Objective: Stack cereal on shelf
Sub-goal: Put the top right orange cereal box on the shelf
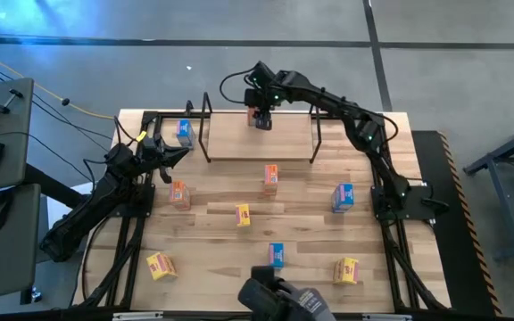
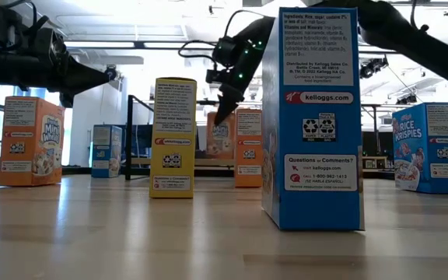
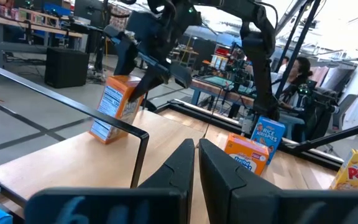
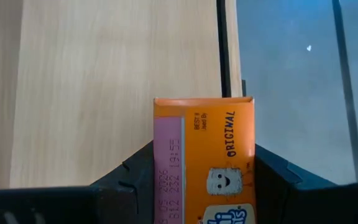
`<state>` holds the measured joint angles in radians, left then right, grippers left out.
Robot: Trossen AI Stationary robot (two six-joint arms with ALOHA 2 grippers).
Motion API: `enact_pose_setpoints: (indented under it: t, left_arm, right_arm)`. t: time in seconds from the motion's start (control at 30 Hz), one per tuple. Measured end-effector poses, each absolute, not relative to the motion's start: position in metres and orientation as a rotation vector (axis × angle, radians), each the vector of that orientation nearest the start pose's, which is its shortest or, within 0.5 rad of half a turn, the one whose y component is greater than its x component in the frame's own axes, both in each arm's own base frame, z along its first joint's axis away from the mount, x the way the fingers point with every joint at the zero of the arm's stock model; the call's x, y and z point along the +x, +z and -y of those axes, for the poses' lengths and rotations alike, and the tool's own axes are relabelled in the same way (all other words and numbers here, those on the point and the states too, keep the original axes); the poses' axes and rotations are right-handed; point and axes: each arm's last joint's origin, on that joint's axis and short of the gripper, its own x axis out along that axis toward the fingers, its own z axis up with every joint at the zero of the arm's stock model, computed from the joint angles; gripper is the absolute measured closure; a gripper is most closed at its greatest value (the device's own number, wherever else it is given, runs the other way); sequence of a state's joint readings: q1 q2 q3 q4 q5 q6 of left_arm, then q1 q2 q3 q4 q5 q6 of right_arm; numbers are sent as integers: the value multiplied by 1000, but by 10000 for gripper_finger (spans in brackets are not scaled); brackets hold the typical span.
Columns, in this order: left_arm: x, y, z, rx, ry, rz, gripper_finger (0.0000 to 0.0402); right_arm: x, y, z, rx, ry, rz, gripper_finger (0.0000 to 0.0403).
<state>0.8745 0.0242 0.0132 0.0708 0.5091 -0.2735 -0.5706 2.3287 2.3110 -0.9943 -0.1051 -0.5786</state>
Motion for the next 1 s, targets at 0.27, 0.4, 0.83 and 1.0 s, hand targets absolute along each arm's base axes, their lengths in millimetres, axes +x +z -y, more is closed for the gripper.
enact_pose_setpoints:
  t: [0.27,0.4,0.83,1.0]
  left_arm:
    - [73,171,-65,-242,359,76,385]
    - [74,169,-66,-259,362,56,385]
    - [75,167,-68,-263,367,38,385]
    - [75,168,-68,-259,366,42,385]
  right_arm:
    - [425,268,268,-225,-136,-1019,233]
    - [426,266,269,-226,-137,-1021,227]
    - [433,268,265,-233,-158,-974,144]
    - [439,278,257,-265,-155,-948,142]
